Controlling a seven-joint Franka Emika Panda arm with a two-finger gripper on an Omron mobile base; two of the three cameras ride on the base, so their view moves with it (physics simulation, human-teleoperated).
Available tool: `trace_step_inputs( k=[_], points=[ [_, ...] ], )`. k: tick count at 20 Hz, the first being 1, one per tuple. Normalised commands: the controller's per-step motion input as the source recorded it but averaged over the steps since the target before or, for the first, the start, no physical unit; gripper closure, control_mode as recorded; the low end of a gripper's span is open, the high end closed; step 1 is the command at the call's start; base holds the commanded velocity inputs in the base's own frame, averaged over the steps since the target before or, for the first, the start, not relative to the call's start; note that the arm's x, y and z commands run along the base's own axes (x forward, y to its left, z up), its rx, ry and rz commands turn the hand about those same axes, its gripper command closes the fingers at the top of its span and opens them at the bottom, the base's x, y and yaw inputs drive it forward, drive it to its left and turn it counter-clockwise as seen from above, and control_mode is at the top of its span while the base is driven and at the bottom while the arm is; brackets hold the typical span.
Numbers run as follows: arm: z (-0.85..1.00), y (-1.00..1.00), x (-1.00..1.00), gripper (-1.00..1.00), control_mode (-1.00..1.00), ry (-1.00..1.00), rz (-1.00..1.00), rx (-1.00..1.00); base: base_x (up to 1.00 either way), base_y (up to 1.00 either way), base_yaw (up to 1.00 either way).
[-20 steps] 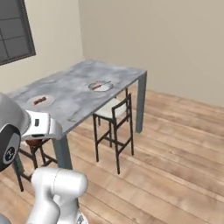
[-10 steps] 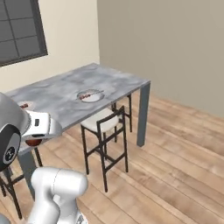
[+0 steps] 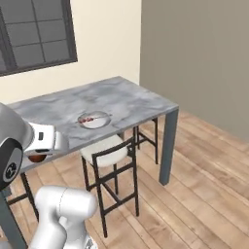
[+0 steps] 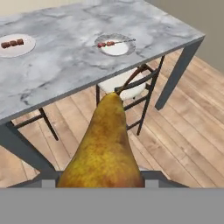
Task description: Pick up the pear and tangerine from the fridge and place one fruit on each plate on the dining counter.
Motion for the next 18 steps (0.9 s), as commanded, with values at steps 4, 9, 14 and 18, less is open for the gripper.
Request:
trace_step_inputs(
  k=[4, 9, 14, 18],
  points=[
    [0.0, 0.0, 0.0, 1.0, 1.0, 0.0, 0.0, 0.0, 0.56, -0.65, 0.44],
    [0.0, 0.0, 0.0, 1.0, 1.0, 0.0, 0.0, 0.0, 0.48, -0.62, 0.46],
    [0.0, 0.0, 0.0, 1.0, 1.0, 0.0, 0.0, 0.0, 0.43, -0.49, 0.51],
    [0.0, 0.0, 0.0, 1.0, 1.0, 0.0, 0.0, 0.0, 0.42, -0.5, 0.54]
  ],
)
